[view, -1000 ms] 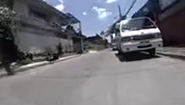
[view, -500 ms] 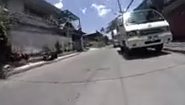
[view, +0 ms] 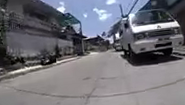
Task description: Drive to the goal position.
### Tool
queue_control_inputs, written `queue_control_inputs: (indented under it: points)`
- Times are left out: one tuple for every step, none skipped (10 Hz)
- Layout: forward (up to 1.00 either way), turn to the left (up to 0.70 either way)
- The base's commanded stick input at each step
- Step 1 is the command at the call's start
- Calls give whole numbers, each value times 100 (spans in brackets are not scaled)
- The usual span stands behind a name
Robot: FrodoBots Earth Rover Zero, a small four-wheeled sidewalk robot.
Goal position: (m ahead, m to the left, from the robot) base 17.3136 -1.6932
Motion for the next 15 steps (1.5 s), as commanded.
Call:
queue_control_inputs:
  points:
    - [100, 0]
    - [100, 0]
    - [100, 0]
    - [100, 0]
    - [100, 0]
    - [100, 0]
    - [100, 0]
    - [100, 0]
    - [100, 0]
    - [100, -15]
    - [100, -36]
    - [100, -40]
    - [100, -40]
    - [100, -21]
    - [100, -2]
